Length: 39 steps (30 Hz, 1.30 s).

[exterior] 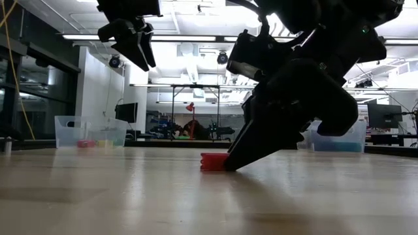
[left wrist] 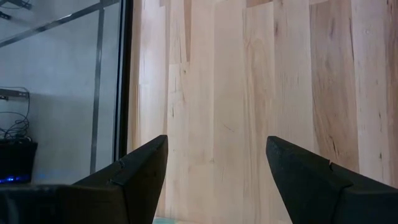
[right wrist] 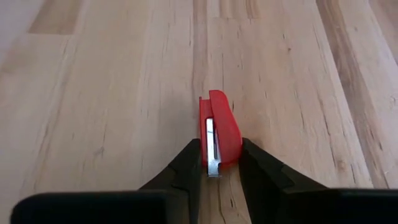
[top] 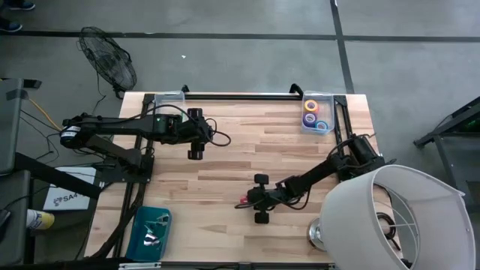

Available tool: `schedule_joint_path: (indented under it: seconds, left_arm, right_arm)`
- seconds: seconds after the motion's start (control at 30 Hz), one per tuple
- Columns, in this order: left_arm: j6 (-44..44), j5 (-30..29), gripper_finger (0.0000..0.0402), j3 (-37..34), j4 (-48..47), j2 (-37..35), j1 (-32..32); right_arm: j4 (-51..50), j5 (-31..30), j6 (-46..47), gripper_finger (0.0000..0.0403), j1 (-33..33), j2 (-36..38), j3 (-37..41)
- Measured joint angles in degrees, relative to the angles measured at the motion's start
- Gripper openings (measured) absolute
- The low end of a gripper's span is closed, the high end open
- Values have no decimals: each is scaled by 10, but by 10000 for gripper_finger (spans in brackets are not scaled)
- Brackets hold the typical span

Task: Pick and place Stapler, Stapler remover, tape
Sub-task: Put the red stapler into the left transparent bin

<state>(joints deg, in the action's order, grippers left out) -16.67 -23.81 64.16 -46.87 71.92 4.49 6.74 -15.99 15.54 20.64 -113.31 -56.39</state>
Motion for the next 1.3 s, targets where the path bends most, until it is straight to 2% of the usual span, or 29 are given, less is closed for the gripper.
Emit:
schedule_joint_path:
  seconds: [0.4,0.63,0.83,1.07,1.3]
  left_arm:
    - [0,9,269,0,9,0,0]
    - [0,17,269,0,15,0,0]
    - [-32,48,269,0,55,0,0]
    - [-60,82,269,0,81,0,0]
    - [-48,103,269,0,81,0,0]
  right_arm:
    - [-7,-61,-14,77,-13,12,-15]
    - [-8,-69,-58,77,-37,13,-50]
    - [-26,-55,-142,77,-66,14,-93]
    - [-125,-49,-254,76,-88,15,-144]
    - [-160,-85,-321,76,-130,15,-174]
